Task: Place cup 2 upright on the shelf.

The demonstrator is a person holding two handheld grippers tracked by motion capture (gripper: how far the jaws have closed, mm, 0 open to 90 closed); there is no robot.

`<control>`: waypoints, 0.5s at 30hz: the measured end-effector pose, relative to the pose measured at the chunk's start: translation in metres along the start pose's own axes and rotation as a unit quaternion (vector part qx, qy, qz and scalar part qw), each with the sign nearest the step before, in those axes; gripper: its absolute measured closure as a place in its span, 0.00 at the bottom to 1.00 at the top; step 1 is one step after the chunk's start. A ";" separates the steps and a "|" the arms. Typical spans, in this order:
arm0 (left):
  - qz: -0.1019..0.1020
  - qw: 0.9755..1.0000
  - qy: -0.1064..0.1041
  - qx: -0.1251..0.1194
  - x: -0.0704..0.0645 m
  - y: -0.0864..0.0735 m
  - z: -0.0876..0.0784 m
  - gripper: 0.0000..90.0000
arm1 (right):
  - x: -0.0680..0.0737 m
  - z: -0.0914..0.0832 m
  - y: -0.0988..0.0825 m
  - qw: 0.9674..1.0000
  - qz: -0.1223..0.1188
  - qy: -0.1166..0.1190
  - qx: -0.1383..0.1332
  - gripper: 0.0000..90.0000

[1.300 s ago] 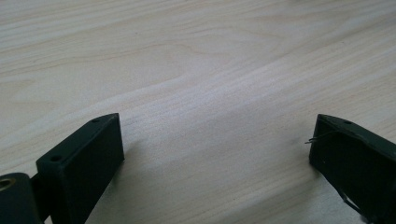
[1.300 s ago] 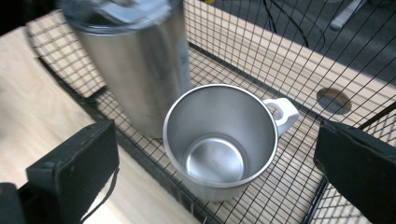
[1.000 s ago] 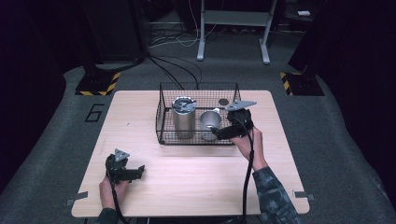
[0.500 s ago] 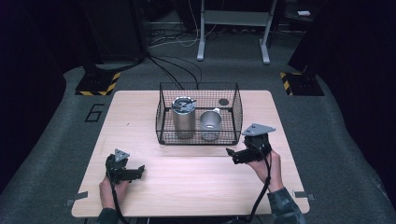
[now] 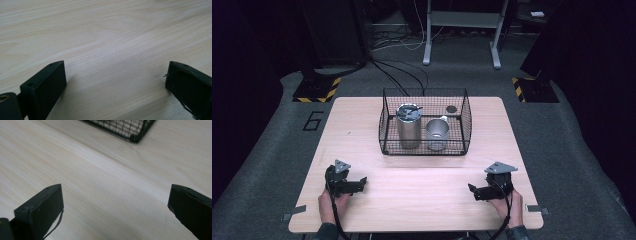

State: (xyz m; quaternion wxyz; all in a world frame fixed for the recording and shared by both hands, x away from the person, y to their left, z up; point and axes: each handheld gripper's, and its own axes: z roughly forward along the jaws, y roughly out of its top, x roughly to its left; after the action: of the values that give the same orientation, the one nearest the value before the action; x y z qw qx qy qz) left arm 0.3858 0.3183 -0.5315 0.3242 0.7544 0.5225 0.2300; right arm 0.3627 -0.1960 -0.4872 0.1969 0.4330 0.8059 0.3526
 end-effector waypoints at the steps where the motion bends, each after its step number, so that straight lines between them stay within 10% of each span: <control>1: 0.000 1.000 0.000 0.000 0.000 0.000 0.000 0.03 | -0.001 0.003 -0.007 1.000 0.008 -0.001 0.001 0.00; 6: -0.001 1.000 -0.001 0.001 0.000 0.000 0.000 0.03 | -0.009 0.020 -0.034 0.999 0.041 0.000 0.021 0.00; 15: 0.000 1.000 -0.001 0.003 0.000 0.000 0.000 0.03 | -0.009 0.023 -0.038 0.999 0.026 -0.014 0.013 0.00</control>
State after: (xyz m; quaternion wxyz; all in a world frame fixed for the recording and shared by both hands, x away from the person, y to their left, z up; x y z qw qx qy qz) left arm 0.3857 0.3185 -0.5311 0.3227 0.7556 0.5224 0.2279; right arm 0.3603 -0.2087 -0.5307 0.1930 0.4610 0.7964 0.3406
